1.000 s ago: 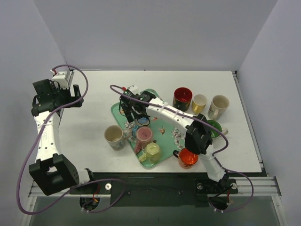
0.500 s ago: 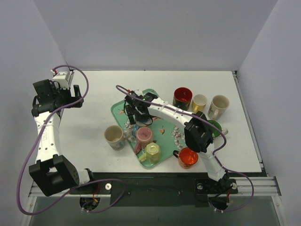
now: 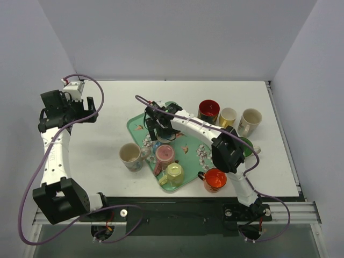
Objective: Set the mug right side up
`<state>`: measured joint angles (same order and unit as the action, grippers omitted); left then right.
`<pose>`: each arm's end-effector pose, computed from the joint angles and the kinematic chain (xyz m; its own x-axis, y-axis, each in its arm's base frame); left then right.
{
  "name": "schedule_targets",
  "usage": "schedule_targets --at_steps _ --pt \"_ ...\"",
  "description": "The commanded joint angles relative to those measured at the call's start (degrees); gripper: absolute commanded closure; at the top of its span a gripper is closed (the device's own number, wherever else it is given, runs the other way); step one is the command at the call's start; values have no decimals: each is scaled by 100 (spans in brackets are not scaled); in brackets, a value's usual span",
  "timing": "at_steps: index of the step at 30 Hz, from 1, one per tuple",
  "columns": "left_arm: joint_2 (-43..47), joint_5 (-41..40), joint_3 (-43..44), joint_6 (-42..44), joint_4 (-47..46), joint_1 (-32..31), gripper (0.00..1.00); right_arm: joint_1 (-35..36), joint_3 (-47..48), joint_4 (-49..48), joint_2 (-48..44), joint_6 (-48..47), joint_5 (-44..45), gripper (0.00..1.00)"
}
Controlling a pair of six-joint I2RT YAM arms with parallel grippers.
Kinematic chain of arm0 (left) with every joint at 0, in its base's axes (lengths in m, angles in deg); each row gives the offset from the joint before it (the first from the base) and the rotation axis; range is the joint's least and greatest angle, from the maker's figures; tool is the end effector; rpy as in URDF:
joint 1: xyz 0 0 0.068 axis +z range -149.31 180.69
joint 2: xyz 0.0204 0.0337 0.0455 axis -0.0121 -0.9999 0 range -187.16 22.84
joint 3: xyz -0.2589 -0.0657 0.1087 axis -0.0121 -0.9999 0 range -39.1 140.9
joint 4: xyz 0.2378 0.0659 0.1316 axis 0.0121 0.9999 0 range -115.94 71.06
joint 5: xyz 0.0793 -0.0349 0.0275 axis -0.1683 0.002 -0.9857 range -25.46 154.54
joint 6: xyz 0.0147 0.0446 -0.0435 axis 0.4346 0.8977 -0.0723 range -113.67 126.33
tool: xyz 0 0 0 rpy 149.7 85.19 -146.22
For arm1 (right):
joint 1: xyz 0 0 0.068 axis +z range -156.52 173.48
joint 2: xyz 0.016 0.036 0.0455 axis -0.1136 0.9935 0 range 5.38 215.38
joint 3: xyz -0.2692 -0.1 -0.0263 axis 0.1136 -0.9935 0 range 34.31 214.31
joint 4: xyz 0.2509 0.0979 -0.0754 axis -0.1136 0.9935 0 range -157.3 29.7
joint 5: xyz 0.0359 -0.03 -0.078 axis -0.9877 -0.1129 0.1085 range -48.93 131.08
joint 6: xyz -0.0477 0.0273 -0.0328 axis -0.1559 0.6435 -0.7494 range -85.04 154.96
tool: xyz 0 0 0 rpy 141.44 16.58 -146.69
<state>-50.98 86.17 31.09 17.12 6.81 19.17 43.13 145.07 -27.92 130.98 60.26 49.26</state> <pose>0.2962 0.0797 0.3544 -0.5552 -0.0021 -0.8317 0.0923 0.9937 -0.0641 0.3459 0.3963 0.2317 -0.7742 -0.2580 -0.5780 -0.4088 0.9010 0.1454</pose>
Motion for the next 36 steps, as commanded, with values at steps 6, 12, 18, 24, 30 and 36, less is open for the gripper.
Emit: schedule_targets --at_steps 6,12,18,24,30,36 --pt "149 87 152 38 -67 -669 6 -350 -562 -937 -1150 -70 456 100" --pt "-27 604 328 -313 47 -1013 7 -553 -1459 -2196 -1723 151 412 100" --pt "-159 1395 232 -1461 -487 -1119 8 -544 -1707 -2829 -2065 89 894 100" --pt "-334 2231 47 -3739 -1321 -1110 9 -518 -2155 -3717 -2698 -77 1448 100" --pt "-449 3040 -831 -7096 -3185 -1293 9 -333 -2445 -4517 -3234 -508 2160 100" --pt "-370 2662 -1245 -8266 -4020 -1804 9 27 -2744 -5395 -3533 -973 2906 100"
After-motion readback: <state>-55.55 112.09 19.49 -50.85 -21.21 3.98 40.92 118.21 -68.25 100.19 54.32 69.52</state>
